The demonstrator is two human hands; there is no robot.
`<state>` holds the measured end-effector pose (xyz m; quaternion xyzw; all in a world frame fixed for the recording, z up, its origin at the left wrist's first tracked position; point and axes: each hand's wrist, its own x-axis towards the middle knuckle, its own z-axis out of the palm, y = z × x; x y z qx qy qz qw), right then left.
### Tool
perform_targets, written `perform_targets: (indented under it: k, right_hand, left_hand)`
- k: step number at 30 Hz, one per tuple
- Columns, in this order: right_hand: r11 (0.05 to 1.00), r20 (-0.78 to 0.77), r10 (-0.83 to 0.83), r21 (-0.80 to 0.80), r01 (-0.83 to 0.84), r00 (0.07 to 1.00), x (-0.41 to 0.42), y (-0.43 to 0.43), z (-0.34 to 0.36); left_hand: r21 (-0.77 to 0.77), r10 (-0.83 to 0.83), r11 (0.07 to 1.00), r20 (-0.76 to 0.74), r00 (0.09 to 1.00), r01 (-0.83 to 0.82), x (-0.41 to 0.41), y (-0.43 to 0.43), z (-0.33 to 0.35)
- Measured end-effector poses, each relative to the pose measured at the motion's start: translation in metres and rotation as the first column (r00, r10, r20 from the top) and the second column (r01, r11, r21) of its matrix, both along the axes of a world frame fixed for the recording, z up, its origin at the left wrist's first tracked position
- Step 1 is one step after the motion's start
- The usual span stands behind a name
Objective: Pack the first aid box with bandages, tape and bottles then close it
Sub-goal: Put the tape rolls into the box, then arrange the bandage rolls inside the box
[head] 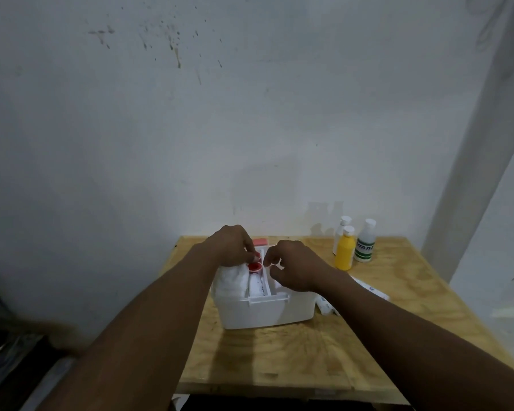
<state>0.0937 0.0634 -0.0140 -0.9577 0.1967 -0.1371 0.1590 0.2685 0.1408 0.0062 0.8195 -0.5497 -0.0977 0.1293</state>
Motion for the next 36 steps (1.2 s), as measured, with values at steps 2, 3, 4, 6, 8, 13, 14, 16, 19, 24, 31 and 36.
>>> perform_targets:
  k: [2, 3, 4, 6, 8, 13, 14, 16, 19, 24, 31, 36]
  right_hand:
    - [1.0, 0.015, -0.014, 0.003, 0.014, 1.0, -0.003, -0.002, -0.001]
    - [1.0, 0.036, -0.025, 0.002, 0.025, 0.999, -0.005, -0.003, 0.0]
    - [0.999, 0.063, -0.042, 0.002, 0.042, 0.997, -0.008, -0.005, 0.0]
    - [0.995, 0.142, -0.095, 0.006, 0.095, 0.985, -0.015, -0.011, 0.001]
    - [0.986, 0.211, -0.168, 0.02, 0.167, 0.963, -0.025, -0.02, 0.002]
    - [0.946, 0.208, -0.323, 0.086, 0.312, 0.923, -0.06, -0.047, 0.0]
    - [0.936, 0.19, -0.351, 0.095, 0.339, 0.917, -0.067, -0.052, -0.003]
    - [0.916, 0.154, -0.4, 0.105, 0.388, 0.903, -0.081, -0.061, -0.009]
    - [0.89, 0.054, -0.449, 0.11, 0.442, 0.892, -0.099, -0.075, -0.022]
    - [0.868, -0.07, -0.481, 0.103, 0.486, 0.874, -0.122, -0.092, -0.042]
    - [0.865, -0.113, -0.476, 0.12, 0.487, 0.872, -0.13, -0.103, -0.061]
    - [0.864, -0.134, -0.472, 0.128, 0.487, 0.871, -0.13, -0.103, -0.066]
  left_hand:
    - [-0.003, 0.009, 1.0, 0.005, 1.0, -0.009, -0.002, 0.001, 0.0]
    - [-0.007, 0.012, 1.0, 0.013, 1.0, -0.011, -0.002, 0.001, 0.001]
    - [-0.014, 0.013, 1.0, 0.022, 1.0, -0.013, -0.003, 0.002, 0.002]
    - [-0.036, 0.012, 0.999, 0.03, 0.999, -0.011, -0.007, 0.001, 0.007]
    - [-0.075, -0.002, 0.997, 0.023, 1.0, 0.004, -0.014, -0.001, 0.012]
    - [-0.115, -0.072, 0.991, 0.016, 0.997, 0.073, -0.051, -0.022, 0.021]
    - [-0.107, -0.092, 0.99, 0.029, 0.995, 0.095, -0.06, -0.028, 0.021]
    - [-0.079, -0.149, 0.985, 0.069, 0.986, 0.154, -0.08, -0.042, 0.019]
    - [0.013, -0.212, 0.977, 0.152, 0.966, 0.212, -0.105, -0.063, 0.011]
    - [0.237, -0.305, 0.941, 0.292, 0.907, 0.24, -0.139, -0.095, -0.006]
    - [0.48, -0.343, 0.859, 0.287, 0.894, 0.175, -0.157, -0.118, -0.019]
    - [0.526, -0.343, 0.836, 0.282, 0.896, 0.154, -0.156, -0.124, -0.022]
